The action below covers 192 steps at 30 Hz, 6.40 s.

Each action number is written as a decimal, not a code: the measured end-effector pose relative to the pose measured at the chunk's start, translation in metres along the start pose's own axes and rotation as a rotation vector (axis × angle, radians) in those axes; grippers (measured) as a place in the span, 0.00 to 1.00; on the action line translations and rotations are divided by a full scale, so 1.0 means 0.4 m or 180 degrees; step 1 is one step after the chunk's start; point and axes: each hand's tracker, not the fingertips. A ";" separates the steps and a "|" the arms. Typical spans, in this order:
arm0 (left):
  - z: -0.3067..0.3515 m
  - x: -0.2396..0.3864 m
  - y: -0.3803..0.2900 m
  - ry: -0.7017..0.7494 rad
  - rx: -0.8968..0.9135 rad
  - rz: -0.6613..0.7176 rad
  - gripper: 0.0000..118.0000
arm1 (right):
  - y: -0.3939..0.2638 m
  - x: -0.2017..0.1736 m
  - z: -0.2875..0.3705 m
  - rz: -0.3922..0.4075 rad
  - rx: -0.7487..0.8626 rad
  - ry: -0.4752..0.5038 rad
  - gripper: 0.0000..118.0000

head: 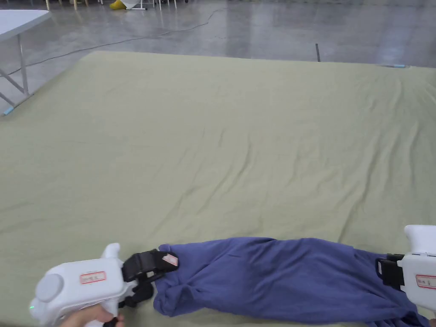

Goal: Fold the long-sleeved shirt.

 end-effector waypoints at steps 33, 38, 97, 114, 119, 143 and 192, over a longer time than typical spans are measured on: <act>0.153 0.161 0.107 0.0932 0.0488 -0.1203 0.15 | 0.020 -0.036 0.013 0.0087 -0.0058 0.0031 0.02; -0.031 0.339 0.030 0.1081 0.0220 -0.1445 0.15 | 0.012 -0.020 0.022 0.0049 -0.0032 0.0013 0.02; -0.083 0.254 -0.074 0.0815 0.0693 -0.1414 0.00 | 0.061 -0.156 -0.224 -0.0935 -0.0373 0.1636 0.02; -0.249 0.119 -0.023 0.0339 0.0358 -0.0692 0.95 | -0.020 -0.088 -0.345 -0.1295 -0.0755 0.1565 0.02; -0.254 0.159 -0.035 0.0375 0.0281 -0.0895 0.12 | -0.031 -0.085 -0.347 -0.1395 -0.0725 0.1606 0.02; 0.590 -0.266 0.495 0.1236 0.1260 -0.1088 0.12 | 0.207 -0.767 -0.305 0.0498 0.0017 0.1232 0.02; -0.116 0.507 -0.120 0.1535 0.2526 -0.3151 0.00 | 0.051 -0.136 0.133 0.0200 0.2358 -0.0851 0.02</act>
